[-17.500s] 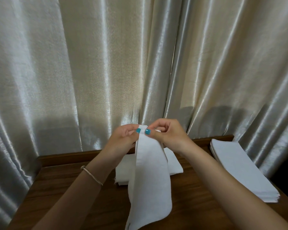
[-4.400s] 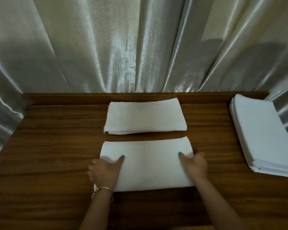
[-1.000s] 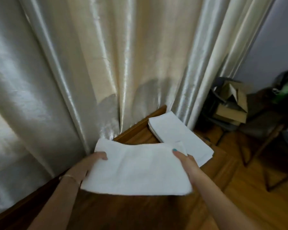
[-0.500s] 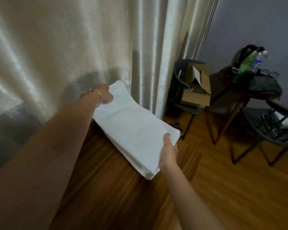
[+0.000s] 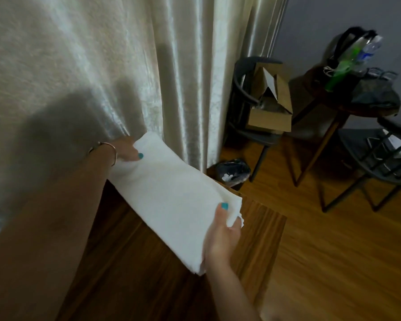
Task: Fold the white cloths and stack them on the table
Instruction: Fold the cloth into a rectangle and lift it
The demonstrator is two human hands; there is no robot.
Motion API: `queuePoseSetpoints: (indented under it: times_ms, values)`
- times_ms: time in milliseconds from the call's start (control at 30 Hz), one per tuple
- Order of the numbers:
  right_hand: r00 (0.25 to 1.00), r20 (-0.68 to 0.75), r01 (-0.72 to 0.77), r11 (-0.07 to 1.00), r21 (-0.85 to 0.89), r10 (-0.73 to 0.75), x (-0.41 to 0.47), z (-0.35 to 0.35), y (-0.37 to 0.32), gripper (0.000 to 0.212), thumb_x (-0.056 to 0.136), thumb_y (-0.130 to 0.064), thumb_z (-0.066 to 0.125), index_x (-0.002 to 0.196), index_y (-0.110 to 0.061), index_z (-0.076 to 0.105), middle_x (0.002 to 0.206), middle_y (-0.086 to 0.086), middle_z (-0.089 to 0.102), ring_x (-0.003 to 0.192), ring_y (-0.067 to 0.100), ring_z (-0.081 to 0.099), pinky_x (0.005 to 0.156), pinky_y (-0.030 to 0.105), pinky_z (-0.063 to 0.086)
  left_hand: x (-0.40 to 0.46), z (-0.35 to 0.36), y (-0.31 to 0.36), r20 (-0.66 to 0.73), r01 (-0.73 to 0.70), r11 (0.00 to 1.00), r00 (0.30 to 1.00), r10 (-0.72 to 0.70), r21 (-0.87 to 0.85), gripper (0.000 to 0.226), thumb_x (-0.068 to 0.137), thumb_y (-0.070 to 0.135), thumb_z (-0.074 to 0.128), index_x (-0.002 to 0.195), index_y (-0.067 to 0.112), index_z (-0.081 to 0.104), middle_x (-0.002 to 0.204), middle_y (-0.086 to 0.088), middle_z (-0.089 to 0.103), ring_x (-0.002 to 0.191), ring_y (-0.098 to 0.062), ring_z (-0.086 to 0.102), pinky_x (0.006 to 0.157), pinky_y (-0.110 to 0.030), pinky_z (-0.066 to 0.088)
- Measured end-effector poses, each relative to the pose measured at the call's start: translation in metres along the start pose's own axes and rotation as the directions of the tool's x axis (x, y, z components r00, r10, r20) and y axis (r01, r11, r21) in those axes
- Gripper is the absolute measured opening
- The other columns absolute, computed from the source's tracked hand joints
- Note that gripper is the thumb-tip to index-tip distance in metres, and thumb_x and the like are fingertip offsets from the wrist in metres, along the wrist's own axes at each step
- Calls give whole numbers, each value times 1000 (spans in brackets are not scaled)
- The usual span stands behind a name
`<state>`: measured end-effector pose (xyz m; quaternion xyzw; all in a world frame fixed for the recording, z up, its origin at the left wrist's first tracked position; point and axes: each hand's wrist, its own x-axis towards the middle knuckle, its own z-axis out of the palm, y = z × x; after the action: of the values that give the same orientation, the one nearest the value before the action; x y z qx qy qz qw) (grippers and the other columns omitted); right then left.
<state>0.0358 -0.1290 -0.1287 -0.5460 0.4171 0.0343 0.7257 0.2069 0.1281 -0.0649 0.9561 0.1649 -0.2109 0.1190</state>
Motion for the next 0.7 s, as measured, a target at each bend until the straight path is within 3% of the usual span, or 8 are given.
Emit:
queuePoseSetpoints:
  times_ms: [300,400,467,500,533,600,633,700]
  values:
    - [967,-138,199,974,-104,-212,2,-3,20,28,94,-40,53,117,-22,54,86,-14,59,78,5,57,60,25,42,12,22,-9,-64,-234,946,972,225,-224,53,91,22,62,139,10,43,141,-12,48,126,-30,47,98,-26,33]
    - [976,-193,70,987,-146,-98,4,2,19,50,92,-50,53,131,-19,47,90,-10,57,78,13,57,72,32,45,13,32,-4,-72,-185,977,981,178,-103,71,89,31,62,148,25,23,149,-11,38,131,-33,43,109,-42,34]
    - [963,-241,73,976,-205,-122,-6,4,10,62,86,-46,64,134,-16,40,107,-1,57,91,23,58,81,39,49,4,35,7,-261,-123,987,954,145,100,71,82,34,69,140,18,31,136,-13,50,120,-32,51,102,-44,41]
    - [927,-269,159,924,-347,-260,-8,3,7,68,81,-42,70,135,-15,37,119,5,55,103,28,57,89,45,49,-3,38,14,-402,-100,975,899,173,197,72,78,33,73,136,13,35,129,-12,53,115,-30,52,99,-41,41]
    - [849,-246,270,784,-558,-468,-8,0,5,74,79,-40,72,136,-14,34,131,11,49,117,32,51,97,50,44,-14,42,22,-533,-90,962,818,219,257,73,76,31,75,135,10,37,125,-11,53,112,-29,51,99,-40,39]
    - [639,36,443,329,-834,-768,-6,-8,2,70,81,-37,66,140,-19,32,147,13,36,136,33,32,110,51,28,-40,58,37,-706,-168,965,659,261,201,64,83,30,67,137,12,40,129,-12,49,118,-31,45,104,-46,33]
    - [569,218,497,121,-859,-793,-5,-10,-1,63,86,-39,58,143,-26,33,152,11,32,141,32,24,113,50,19,-51,69,43,-717,-210,969,655,239,131,58,87,36,60,139,19,41,138,-13,44,126,-35,38,108,-53,25]
    - [574,485,543,-137,-829,-660,-1,-12,-7,57,94,-54,35,147,-42,21,160,1,14,148,27,2,117,48,-4,-68,87,54,-588,-176,984,799,125,-31,62,87,63,39,144,39,28,156,-12,18,141,-43,8,107,-64,-5]
